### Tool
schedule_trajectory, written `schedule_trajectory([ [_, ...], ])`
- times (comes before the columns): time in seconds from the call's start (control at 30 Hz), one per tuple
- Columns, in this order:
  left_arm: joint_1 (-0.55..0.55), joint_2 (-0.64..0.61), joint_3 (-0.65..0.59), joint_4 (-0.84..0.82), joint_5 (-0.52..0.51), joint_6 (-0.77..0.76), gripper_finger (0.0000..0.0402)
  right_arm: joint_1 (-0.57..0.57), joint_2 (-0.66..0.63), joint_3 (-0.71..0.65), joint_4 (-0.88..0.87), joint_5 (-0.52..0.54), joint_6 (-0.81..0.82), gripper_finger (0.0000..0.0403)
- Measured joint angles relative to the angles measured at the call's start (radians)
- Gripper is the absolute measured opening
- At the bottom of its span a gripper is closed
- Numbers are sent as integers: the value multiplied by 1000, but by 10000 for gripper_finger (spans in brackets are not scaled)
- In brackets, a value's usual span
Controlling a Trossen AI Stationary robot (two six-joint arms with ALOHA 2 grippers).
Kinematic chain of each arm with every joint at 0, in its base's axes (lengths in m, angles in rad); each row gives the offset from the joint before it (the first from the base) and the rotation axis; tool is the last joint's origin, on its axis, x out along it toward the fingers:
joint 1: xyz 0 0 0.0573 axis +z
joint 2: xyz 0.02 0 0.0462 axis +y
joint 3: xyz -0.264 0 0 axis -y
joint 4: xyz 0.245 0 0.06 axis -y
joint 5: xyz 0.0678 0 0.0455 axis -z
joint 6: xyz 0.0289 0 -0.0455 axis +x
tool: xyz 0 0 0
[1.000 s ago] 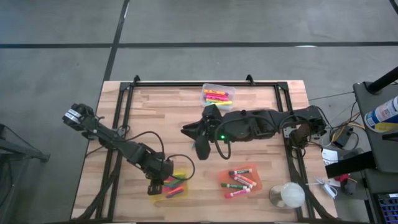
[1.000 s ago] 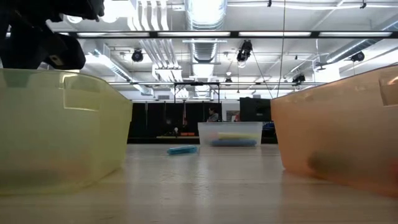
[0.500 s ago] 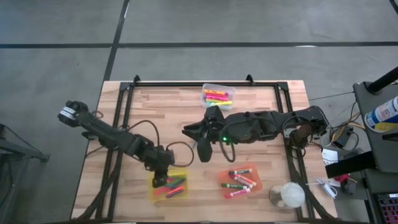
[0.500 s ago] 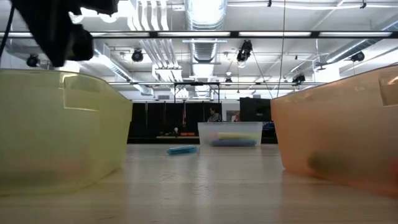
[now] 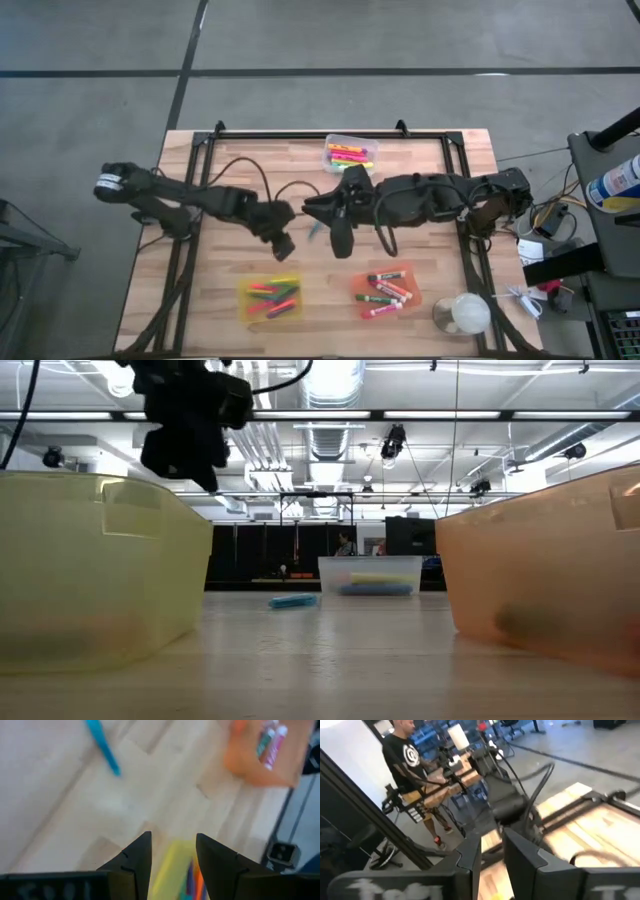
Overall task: Pick & Place Markers
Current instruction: Put the blue pen into the yellow bin
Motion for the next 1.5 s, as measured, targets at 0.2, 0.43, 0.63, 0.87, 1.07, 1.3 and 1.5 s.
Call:
schedule_trajectory([
  [0.2, 98, 22, 0, 19, 1, -7, 147, 0, -14, -2, -77, 24, 32, 73],
  [0.43, 132, 126, 1, 133, 5, -2, 147, 3, -56, 0, -74, 48, -12, 63],
  [0.63, 176, 260, 55, 132, -28, 52, 147, 3, -67, 0, -77, 48, -28, 67],
  [0.87, 201, 411, 140, 131, -45, 91, 147, 11, -66, 0, -134, 44, -22, 69],
  [1.07, 198, 477, 205, 130, -60, 127, 147, 15, -71, -1, -164, 44, -21, 61],
  [1.3, 198, 497, 223, 65, -114, 134, 147, 15, -77, -1, -165, 44, -22, 61],
  [1.5, 199, 516, 221, 70, -115, 138, 147, 15, -77, -1, -165, 44, -22, 59],
])
